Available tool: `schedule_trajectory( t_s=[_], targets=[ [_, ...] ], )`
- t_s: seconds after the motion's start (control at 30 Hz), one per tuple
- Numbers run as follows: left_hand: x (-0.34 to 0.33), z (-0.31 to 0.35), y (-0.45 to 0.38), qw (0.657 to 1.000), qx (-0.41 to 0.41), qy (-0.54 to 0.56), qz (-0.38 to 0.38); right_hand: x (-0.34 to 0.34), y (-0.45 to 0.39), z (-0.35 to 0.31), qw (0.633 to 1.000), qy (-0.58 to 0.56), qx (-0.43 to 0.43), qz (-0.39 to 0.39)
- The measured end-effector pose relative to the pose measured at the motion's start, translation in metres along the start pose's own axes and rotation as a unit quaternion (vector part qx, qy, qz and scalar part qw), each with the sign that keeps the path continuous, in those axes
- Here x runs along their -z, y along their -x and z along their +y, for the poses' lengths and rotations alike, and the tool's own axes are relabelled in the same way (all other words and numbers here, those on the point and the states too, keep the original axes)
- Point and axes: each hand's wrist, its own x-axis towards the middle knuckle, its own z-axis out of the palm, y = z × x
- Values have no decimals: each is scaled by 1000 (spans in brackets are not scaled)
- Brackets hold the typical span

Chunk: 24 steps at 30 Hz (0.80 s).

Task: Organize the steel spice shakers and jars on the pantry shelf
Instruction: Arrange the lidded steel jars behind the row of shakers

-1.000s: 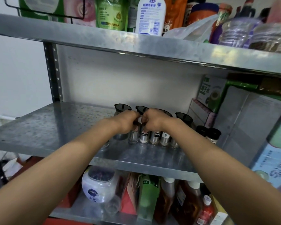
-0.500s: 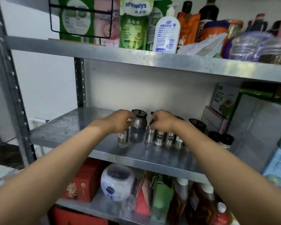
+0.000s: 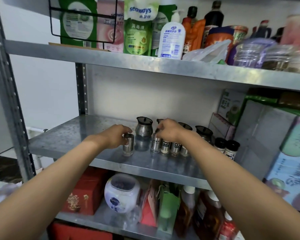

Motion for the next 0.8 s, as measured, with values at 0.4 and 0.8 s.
schedule_trajectory(
  t_s=[0.4,0.8],
  targets=[
    [-32,22,-34,994,25,93,45,4,-5,38,998,-64,-12,28],
    [-40,40,-47,992,20,119,48,20,-18,64,967,-236,-57,77]
  ],
)
